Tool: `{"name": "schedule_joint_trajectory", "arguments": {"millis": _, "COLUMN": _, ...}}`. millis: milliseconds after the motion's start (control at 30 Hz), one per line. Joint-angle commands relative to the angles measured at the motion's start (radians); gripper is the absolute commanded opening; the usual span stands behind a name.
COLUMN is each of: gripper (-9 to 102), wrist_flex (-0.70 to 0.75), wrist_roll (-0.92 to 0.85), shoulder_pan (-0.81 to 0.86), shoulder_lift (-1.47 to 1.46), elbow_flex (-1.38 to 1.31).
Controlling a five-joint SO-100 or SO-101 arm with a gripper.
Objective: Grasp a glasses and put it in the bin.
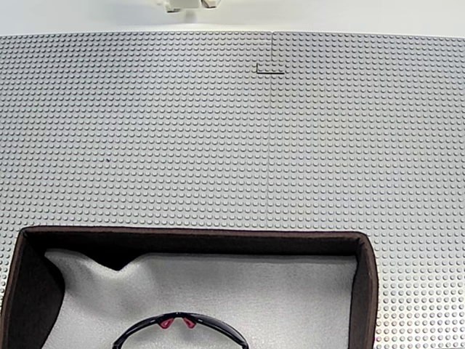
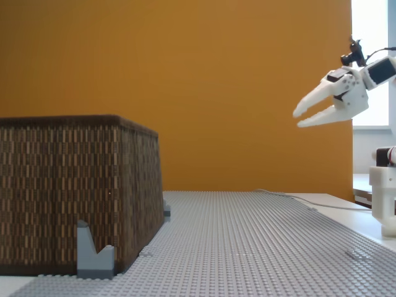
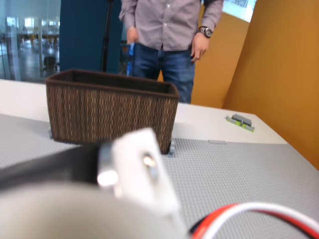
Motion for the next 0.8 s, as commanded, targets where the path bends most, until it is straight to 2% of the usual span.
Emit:
{"name": "schedule_joint_trajectory", "arguments": {"millis": 0, "gripper": 0, "wrist_flex": -0.071, "wrist_roll": -0.008, "shoulder_pan": -0.023, "shoulder_lift": 0.011, "elbow_flex": 0.014}}
{"name": "schedule_joint_trajectory", "arguments": {"millis": 367, "gripper": 0, "wrist_flex": -0.064, "wrist_roll": 0.026, "shoulder_pan": -0.025, "shoulder_lift": 0.034, "elbow_flex": 0.021}}
{"name": "schedule_joint_trajectory", "arguments": {"millis": 600, "gripper": 0, "wrist_flex": -0.063, "wrist_roll": 0.167, "shoulder_pan": 0.000, "shoulder_lift": 0.049, "elbow_flex": 0.014}}
{"name": "schedule_joint_trajectory", "arguments": {"millis": 767, "gripper": 0, "wrist_flex": -0.048, "wrist_roll": 0.189, "shoulder_pan": 0.000, "shoulder_lift": 0.057, "elbow_flex": 0.014}}
